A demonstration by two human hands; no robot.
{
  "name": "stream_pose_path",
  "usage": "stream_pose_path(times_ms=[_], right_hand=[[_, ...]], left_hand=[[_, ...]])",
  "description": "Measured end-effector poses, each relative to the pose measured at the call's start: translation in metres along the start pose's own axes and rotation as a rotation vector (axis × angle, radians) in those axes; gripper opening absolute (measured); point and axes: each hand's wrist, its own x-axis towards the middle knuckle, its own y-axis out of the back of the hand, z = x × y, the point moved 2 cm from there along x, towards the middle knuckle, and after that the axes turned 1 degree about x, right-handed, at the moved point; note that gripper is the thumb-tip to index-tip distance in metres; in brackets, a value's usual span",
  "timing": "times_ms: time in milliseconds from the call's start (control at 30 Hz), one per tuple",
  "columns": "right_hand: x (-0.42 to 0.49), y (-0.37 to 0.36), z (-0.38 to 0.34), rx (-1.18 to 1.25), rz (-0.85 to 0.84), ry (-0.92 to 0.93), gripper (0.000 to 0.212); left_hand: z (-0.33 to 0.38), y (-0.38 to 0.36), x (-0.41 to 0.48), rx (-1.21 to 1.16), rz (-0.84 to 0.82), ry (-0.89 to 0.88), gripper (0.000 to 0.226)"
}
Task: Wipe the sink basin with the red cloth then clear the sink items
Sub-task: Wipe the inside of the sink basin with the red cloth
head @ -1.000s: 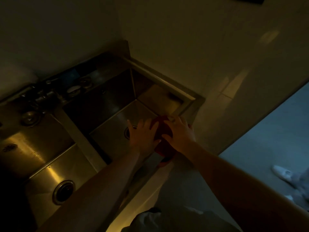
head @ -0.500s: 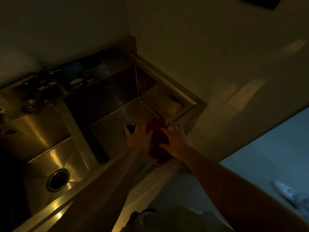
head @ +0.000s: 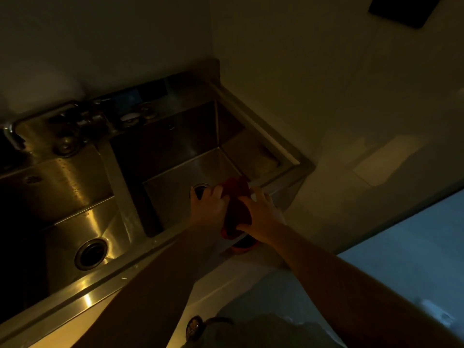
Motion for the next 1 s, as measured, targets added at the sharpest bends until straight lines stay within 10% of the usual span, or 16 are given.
stream_pose_path(times_ms=[1000], right_hand=[[-0.061, -0.04, -0.172, 0.208, 0.206, 0.14, 0.055]], left_hand=[[-0.12, 0.018, -0.156, -0.027, 0.139, -0.097, 0.059]])
